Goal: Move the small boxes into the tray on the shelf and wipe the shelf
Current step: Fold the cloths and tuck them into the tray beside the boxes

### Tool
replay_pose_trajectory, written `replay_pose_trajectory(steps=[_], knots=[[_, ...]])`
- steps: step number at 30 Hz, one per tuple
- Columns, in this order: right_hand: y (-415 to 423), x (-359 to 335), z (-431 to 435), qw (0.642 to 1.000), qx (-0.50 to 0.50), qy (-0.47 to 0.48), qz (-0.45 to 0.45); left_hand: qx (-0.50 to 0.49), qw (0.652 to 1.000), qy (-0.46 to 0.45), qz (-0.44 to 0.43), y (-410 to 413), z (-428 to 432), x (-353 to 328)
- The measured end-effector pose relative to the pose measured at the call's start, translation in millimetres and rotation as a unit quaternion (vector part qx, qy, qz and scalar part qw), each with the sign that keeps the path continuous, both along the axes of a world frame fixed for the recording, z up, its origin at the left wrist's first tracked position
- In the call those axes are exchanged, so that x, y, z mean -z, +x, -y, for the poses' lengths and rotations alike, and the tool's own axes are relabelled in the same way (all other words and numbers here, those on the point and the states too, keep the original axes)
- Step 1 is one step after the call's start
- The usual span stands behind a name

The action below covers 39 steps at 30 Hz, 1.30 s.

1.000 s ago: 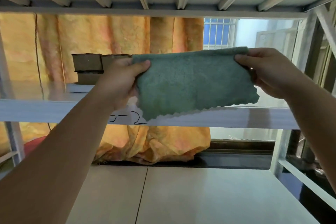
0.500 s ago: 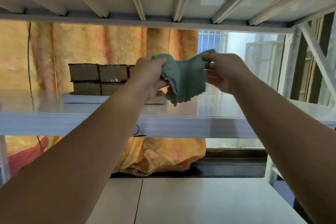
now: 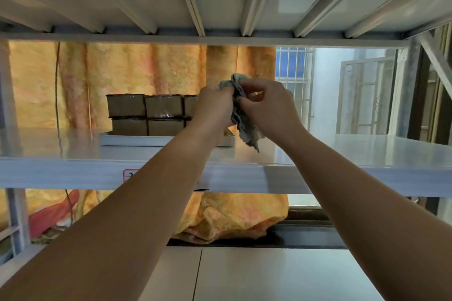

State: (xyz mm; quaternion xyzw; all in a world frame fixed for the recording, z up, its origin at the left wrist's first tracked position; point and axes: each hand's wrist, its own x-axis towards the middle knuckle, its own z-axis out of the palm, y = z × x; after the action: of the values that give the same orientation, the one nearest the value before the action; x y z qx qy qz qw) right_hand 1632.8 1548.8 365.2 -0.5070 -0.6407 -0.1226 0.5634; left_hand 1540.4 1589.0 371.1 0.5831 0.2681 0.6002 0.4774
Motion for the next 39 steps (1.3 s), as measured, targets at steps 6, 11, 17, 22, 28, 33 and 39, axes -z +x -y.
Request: replay_pose_trajectory(steps=[6,11,17,22,28,33,39], knots=[[-2.9,7.3,-9.1,0.992,0.042,0.003,0.122,0.048,0.992,-0.088,0.071,-5.0,-8.2,2.2],[-2.0,4.6,-13.9,0.994,-0.062,-0.040,0.079,0.084,0.993,-0.048,0.071,-15.3,-18.1,6.6],[18.3,-7.7,-18.0,0.933,-0.165,-0.159,-0.279,0.125,0.991,0.015,0.043,-35.8,-16.3,-1.3],[29.6,-4.5,-11.3,0.790,-0.380,-0.331,-0.348,0.096,0.994,0.048,0.023,-42.2,-18.6,-6.4],[27.3,-9.6,-23.0,0.760,-0.450,-0.271,-0.383,0.198,0.979,-0.033,-0.041,-50.0,-22.7,2.4],[31.8,-6.0,-31.3,0.770,-0.466,-0.263,-0.347,0.198,0.979,-0.041,-0.008,-53.8,-32.3,10.2],[39.3,-4.4,-39.3,0.791,-0.455,-0.248,-0.326,0.193,0.981,0.020,0.006,-64.1,-39.7,9.7]])
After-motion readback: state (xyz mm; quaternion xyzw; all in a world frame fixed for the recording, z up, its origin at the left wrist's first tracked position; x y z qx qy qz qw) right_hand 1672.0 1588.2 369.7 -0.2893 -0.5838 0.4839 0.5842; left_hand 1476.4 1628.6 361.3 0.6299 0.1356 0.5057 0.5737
